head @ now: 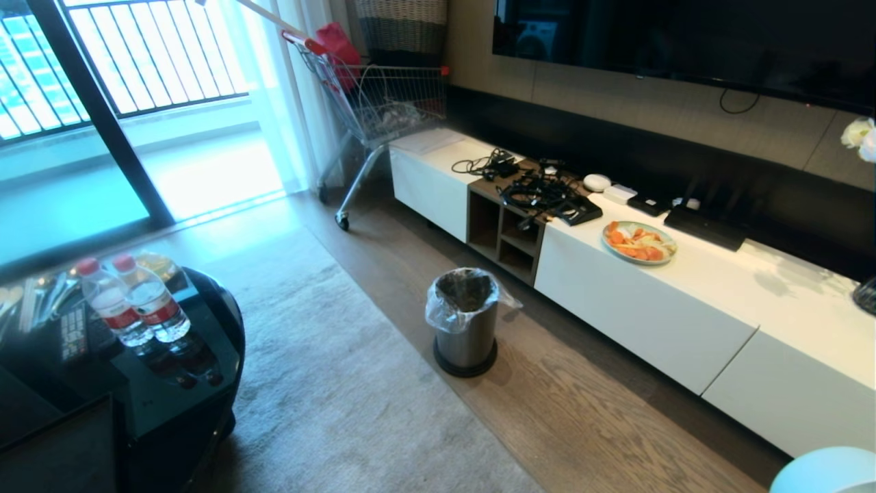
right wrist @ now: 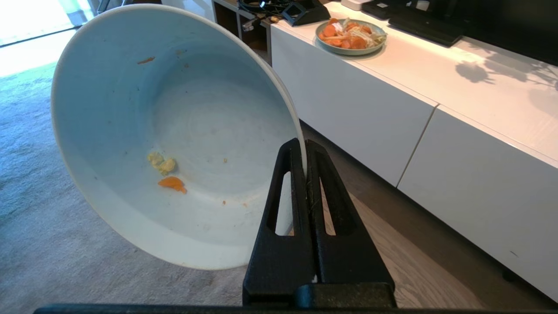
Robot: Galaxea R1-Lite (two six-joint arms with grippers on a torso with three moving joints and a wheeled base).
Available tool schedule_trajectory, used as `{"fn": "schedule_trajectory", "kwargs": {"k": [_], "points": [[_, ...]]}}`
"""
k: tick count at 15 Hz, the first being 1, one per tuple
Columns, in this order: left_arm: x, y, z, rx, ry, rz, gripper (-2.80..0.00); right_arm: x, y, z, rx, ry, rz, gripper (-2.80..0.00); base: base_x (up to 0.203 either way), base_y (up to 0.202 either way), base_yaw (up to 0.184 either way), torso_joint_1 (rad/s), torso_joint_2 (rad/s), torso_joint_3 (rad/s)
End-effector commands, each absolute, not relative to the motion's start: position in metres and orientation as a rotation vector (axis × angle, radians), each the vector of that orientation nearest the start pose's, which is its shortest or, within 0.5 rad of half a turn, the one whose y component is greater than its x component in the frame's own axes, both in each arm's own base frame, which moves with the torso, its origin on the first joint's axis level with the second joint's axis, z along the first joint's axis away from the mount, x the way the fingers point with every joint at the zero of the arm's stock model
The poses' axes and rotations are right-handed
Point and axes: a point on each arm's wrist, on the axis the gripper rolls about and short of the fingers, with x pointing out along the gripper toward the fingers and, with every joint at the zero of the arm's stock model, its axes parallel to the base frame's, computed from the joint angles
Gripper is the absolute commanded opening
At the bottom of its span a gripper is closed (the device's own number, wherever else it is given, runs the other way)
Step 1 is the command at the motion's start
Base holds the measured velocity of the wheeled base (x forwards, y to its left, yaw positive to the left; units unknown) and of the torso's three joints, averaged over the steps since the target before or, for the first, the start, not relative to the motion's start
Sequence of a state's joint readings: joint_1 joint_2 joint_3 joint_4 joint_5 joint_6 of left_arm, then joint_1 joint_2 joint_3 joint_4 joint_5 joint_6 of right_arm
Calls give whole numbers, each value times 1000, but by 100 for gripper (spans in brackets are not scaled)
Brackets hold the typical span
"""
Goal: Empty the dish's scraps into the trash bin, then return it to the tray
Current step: Put the bowl back to the table
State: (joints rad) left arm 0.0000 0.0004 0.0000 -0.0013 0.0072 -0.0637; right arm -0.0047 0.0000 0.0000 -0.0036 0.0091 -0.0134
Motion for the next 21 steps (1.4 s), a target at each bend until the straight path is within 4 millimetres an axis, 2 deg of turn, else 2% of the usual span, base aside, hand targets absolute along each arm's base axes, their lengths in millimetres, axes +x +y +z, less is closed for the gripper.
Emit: {"fn": "schedule_trajectory", "kwargs": {"k": [1, 12, 21], "points": [[-23, 0, 76, -64, -2, 8, -280, -23, 0, 76, -11, -3, 6, -280, 0, 0, 0, 0, 0, 0], [-23, 0, 76, -64, -2, 8, -280, -23, 0, 76, 3, -3, 3, -280, 0, 0, 0, 0, 0, 0], [-23, 0, 76, -64, -2, 8, -280, -23, 0, 76, 3, -3, 3, -280, -2, -7, 159, 4, 2, 3]]}}
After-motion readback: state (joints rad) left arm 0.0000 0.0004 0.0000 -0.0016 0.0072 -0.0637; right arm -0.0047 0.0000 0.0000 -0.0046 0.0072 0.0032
